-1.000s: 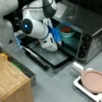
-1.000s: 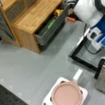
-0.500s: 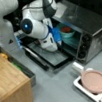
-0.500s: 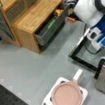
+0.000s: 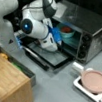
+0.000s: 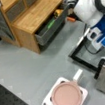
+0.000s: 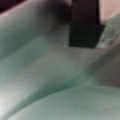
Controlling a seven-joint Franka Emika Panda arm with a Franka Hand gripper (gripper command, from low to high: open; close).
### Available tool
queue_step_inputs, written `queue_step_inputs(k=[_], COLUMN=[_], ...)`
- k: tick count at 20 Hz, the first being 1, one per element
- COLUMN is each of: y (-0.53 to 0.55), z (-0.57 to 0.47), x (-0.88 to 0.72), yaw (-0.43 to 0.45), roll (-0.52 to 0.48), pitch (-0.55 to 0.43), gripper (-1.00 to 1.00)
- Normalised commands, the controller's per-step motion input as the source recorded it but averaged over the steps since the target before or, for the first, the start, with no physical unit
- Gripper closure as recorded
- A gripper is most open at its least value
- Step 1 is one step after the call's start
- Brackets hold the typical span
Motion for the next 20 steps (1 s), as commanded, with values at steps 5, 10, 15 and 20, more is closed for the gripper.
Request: queue_step_inputs(k=[5, 10, 15, 20], y=[-0.13, -0.31, -0.4, -0.35], z=[-0.05, -0.07, -0.06, -0.05], x=[-0.05, -0.03, 0.0, 0.02], yaw=[0.193, 0.232, 0.249, 0.249], roll=[-0.109, -0.086, -0.053, -0.032], pitch=[-0.084, -0.069, -0.048, -0.048], gripper=[1.0, 1.0, 1.0, 1.0])
